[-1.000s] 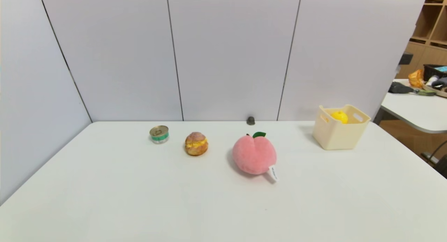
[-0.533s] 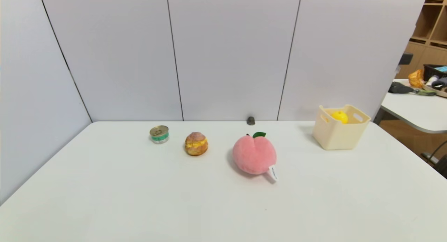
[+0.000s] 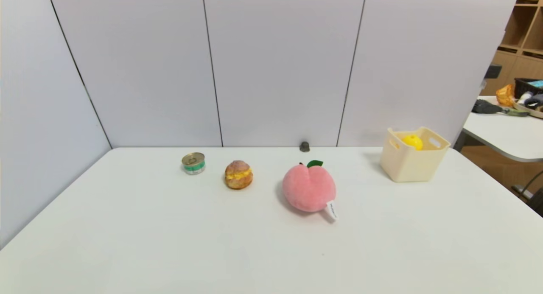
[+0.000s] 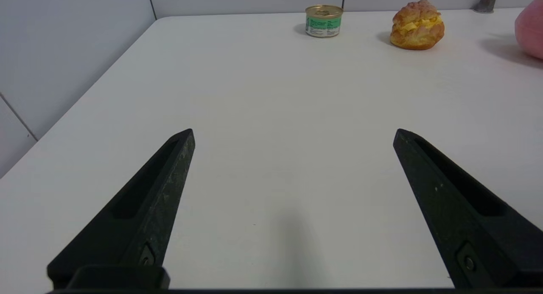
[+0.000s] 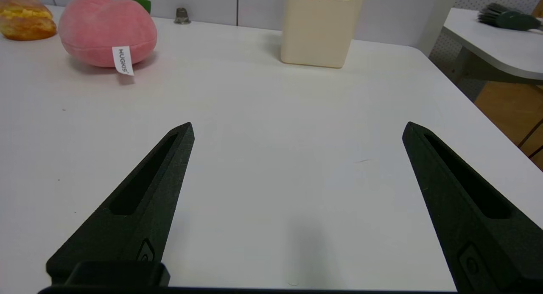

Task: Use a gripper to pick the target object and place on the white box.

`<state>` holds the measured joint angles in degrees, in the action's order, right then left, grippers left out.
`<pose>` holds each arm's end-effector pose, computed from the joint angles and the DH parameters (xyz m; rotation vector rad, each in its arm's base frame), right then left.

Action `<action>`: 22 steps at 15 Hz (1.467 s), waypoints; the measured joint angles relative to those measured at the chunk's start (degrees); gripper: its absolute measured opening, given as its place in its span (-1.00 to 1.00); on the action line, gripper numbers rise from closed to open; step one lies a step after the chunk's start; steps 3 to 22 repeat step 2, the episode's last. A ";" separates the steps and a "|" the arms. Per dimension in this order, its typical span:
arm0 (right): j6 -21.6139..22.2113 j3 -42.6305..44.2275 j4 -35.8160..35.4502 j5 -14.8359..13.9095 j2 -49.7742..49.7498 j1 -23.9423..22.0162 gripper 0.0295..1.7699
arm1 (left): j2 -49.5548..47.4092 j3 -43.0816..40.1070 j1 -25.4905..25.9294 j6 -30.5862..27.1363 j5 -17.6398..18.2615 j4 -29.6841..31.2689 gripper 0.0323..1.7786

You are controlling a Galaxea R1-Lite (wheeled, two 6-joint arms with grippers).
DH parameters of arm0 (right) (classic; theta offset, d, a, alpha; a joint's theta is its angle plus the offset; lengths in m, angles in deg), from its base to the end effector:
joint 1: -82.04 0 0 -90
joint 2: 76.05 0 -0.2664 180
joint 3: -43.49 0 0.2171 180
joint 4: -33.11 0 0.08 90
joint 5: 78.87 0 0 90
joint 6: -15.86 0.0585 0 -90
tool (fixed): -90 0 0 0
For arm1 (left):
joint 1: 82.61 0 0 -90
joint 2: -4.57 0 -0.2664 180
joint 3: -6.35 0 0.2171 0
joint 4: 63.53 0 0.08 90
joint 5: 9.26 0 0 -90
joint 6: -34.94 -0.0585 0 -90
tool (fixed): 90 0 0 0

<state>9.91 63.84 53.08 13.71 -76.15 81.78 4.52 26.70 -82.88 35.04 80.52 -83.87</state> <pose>0.0755 0.0023 0.0765 -0.1040 -0.0105 0.0400 0.0756 -0.0001 0.0756 -0.0017 -0.0010 -0.0009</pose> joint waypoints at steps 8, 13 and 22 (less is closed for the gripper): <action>1.29 0.00 0.02 -0.46 0.00 0.00 0.91 | 0.00 0.00 0.00 -0.02 -0.02 0.00 0.90; 1.29 0.00 0.02 -0.46 0.00 0.00 0.91 | 0.00 0.00 0.00 -0.02 -0.02 0.00 0.90; 1.29 0.00 0.02 -0.46 0.00 0.00 0.91 | 0.00 0.00 0.00 -0.02 -0.02 0.00 0.90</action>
